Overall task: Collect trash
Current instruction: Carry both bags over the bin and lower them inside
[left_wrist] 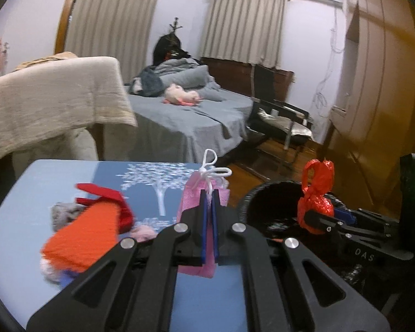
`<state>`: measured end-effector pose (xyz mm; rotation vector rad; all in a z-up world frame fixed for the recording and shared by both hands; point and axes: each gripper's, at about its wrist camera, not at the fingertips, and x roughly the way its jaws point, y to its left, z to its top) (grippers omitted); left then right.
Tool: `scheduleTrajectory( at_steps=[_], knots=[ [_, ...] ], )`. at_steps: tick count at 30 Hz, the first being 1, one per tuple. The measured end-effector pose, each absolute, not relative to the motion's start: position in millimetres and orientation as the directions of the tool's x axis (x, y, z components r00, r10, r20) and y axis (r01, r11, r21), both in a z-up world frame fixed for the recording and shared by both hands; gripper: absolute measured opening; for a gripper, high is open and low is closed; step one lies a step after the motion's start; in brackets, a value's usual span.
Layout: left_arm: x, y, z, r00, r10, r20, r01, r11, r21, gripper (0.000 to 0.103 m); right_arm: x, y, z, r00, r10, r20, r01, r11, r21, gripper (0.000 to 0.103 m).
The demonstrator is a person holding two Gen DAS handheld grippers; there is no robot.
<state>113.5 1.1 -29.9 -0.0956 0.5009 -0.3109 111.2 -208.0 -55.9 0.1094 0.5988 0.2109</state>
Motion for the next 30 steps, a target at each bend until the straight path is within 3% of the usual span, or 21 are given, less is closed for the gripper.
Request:
scheduleTrajectory(
  at_steps=[15,30],
  knots=[
    [138,-100,-43,0.730,-0.488,-0.479,0.470,0.867,-0.167,0.003,94,-296,-69,0.819,0.060,-0.571,0.032,0.988,0.150,0.033],
    [153,-166,-61,0.655,-0.560,-0.507,0.552,0.813,-0.186,0.003,84,-346,-81,0.811,-0.018,-0.584,0.134,0.978,0.157,0.033]
  ],
)
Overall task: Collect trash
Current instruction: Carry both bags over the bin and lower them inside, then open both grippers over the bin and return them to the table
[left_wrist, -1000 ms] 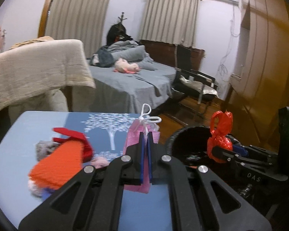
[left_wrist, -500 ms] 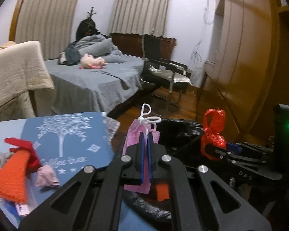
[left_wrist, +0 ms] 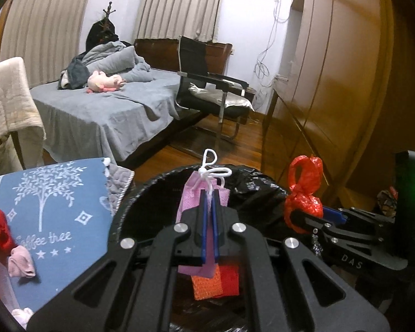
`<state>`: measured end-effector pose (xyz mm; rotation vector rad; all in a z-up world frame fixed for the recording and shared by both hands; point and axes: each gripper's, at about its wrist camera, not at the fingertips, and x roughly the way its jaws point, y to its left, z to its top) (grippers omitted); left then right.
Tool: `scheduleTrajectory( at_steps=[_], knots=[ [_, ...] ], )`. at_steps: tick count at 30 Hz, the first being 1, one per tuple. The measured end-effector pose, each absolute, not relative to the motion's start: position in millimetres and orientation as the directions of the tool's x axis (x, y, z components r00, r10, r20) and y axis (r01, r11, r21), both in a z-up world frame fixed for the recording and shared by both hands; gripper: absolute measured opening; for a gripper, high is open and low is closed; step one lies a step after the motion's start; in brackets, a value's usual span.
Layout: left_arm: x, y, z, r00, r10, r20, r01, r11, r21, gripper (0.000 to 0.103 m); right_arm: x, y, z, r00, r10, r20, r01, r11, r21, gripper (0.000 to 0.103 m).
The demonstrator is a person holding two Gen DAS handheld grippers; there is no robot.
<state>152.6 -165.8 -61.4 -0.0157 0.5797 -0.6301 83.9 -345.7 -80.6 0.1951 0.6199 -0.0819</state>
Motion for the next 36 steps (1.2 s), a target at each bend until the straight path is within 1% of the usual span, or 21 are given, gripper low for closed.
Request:
scheduleTrajectory(
  at_steps=[2,3,4,5,6,7,9,10,11,12,13,14,15,16,18,20,22,25,36],
  knots=[
    [153,-170,-61,0.651,-0.567,-0.505,0.556,0.809,-0.190,0.005,83,-349,-82,0.809,-0.022,-0.587,0.141,0.977,0.157,0.034],
    [154,-171,-61,0.648,-0.573,-0.502,0.559,0.805,-0.197,0.009,83,-351,-83,0.807,-0.027,-0.590,0.147,0.977,0.157,0.036],
    [154,-172,-62,0.646,-0.574,-0.503,0.559,0.804,-0.200,0.020,82,-352,-83,0.806,-0.032,-0.591,0.154,0.976,0.156,0.036],
    [155,-172,-62,0.644,-0.576,-0.503,0.558,0.804,-0.206,0.026,80,-353,-84,0.805,-0.038,-0.592,0.162,0.974,0.158,0.036],
    [155,-170,-62,0.644,-0.578,-0.501,0.556,0.804,-0.213,0.035,80,-354,-84,0.805,-0.042,-0.592,0.168,0.973,0.158,0.037],
    [155,-168,-62,0.644,-0.578,-0.500,0.555,0.804,-0.214,0.037,80,-355,-84,0.804,-0.045,-0.592,0.171,0.972,0.159,0.037],
    [156,-166,-63,0.646,-0.574,-0.504,0.552,0.807,-0.211,0.041,79,-357,-84,0.803,-0.053,-0.593,0.181,0.971,0.159,0.046],
    [156,-163,-63,0.649,-0.568,-0.507,0.546,0.811,-0.209,0.044,79,-357,-84,0.803,-0.056,-0.593,0.187,0.969,0.161,0.048],
    [156,-160,-63,0.652,-0.563,-0.508,0.541,0.815,-0.210,0.045,78,-358,-84,0.803,-0.057,-0.593,0.189,0.968,0.163,0.054],
    [156,-157,-62,0.656,-0.559,-0.508,0.536,0.818,-0.210,0.048,78,-357,-83,0.804,-0.061,-0.591,0.195,0.967,0.164,0.063],
    [155,-152,-61,0.665,-0.549,-0.506,0.526,0.825,-0.205,0.053,77,-357,-83,0.806,-0.067,-0.588,0.199,0.966,0.162,0.067],
    [155,-148,-59,0.672,-0.542,-0.504,0.520,0.831,-0.200,0.055,76,-356,-81,0.808,-0.075,-0.584,0.204,0.966,0.158,0.077],
    [154,-144,-58,0.679,-0.535,-0.502,0.514,0.835,-0.195,0.060,76,-355,-80,0.809,-0.081,-0.582,0.208,0.966,0.155,0.086],
    [153,-137,-56,0.693,-0.520,-0.499,0.502,0.845,-0.183,0.067,76,-354,-79,0.811,-0.085,-0.579,0.209,0.966,0.152,0.089],
    [151,-129,-54,0.714,-0.493,-0.497,0.481,0.861,-0.165,0.074,76,-350,-76,0.817,-0.085,-0.571,0.205,0.967,0.149,0.094],
    [150,-116,-52,0.730,-0.469,-0.496,0.455,0.876,-0.159,0.076,78,-346,-74,0.820,-0.076,-0.568,0.193,0.970,0.150,0.096],
    [148,-102,-50,0.748,-0.442,-0.494,0.423,0.892,-0.159,0.082,79,-338,-71,0.825,-0.065,-0.562,0.179,0.972,0.150,0.097],
    [142,-83,-49,0.773,-0.402,-0.491,0.382,0.912,-0.146,0.085,81,-325,-68,0.830,-0.042,-0.556,0.147,0.978,0.145,0.097],
    [118,-11,-45,0.831,-0.262,-0.491,0.239,0.965,-0.110,0.087,96,-257,-64,0.832,0.078,-0.550,0.010,0.988,0.155,0.097]
  ],
)
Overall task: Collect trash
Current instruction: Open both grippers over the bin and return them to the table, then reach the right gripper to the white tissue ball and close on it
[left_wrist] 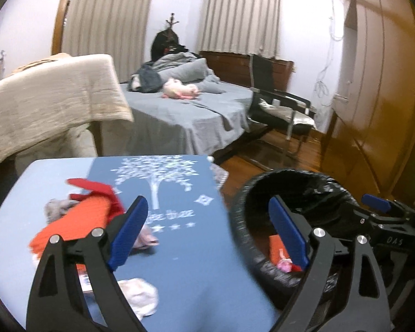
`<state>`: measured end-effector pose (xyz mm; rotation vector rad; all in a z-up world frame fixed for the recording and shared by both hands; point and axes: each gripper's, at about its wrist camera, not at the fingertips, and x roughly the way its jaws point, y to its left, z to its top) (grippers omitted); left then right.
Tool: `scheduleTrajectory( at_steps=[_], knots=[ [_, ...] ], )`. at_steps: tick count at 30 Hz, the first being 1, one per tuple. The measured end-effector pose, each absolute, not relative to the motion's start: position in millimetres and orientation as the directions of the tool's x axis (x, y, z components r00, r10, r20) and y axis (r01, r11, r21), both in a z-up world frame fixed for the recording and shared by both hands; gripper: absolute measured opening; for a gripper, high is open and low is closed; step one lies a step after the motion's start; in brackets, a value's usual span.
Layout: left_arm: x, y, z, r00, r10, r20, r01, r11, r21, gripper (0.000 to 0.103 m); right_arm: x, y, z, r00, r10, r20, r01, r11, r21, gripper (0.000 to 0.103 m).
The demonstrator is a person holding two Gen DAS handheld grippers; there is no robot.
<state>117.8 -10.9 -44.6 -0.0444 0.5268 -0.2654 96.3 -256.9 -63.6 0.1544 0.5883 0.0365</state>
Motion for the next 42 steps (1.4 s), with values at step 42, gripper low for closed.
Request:
scheduleTrajectory(
  at_steps=[42],
  knots=[
    [67,170,-106,0.812,0.061,-0.580,-0.083,0.996,-0.011,0.087,116,-28,-125,0.657,0.408,-0.633,-0.434,0.892,0.125,0.097]
  ],
)
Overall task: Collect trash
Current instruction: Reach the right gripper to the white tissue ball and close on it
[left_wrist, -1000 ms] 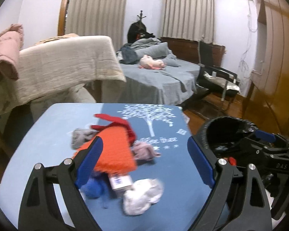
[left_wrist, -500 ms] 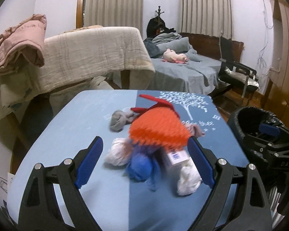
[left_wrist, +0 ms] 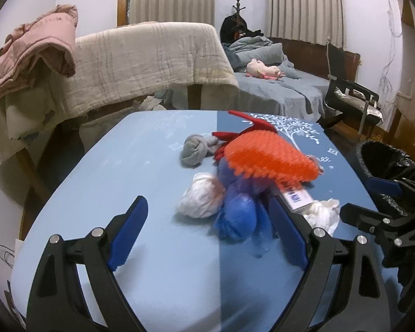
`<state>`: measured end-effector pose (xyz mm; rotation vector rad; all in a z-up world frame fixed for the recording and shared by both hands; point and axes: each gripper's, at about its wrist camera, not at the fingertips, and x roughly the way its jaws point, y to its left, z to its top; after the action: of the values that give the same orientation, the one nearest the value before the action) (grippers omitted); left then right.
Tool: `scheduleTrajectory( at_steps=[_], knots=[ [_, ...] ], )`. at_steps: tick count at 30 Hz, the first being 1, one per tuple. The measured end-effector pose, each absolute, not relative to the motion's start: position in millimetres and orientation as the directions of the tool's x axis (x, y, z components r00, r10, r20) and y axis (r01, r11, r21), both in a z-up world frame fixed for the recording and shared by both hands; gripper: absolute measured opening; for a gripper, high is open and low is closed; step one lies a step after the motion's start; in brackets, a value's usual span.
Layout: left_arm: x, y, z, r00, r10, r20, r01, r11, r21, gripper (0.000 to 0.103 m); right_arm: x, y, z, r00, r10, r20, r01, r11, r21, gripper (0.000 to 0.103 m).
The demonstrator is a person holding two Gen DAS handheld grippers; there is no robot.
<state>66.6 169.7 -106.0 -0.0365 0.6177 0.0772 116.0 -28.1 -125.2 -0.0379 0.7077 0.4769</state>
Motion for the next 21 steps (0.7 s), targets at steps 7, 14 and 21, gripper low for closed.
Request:
scheduleTrajectory(
  at_steps=[7,14,21],
  knots=[
    [67,183,-117,0.797,0.068,-0.601,-0.098,0.995,-0.017,0.087,119,-7,-146,0.647,0.379,-0.662,-0.422,0.901,0.103,0.097],
    [69,191,-120,0.790,0.059,-0.611,-0.100,0.994,-0.034,0.087,128,3,-153,0.614,0.381,-0.691,-0.413,0.901,0.129,0.097],
    [71,194,-120,0.788,0.050,-0.614,-0.097,0.994,-0.044,0.087,129,15,-160,0.561,0.395,-0.728,-0.455,0.881,0.128,0.076]
  ],
)
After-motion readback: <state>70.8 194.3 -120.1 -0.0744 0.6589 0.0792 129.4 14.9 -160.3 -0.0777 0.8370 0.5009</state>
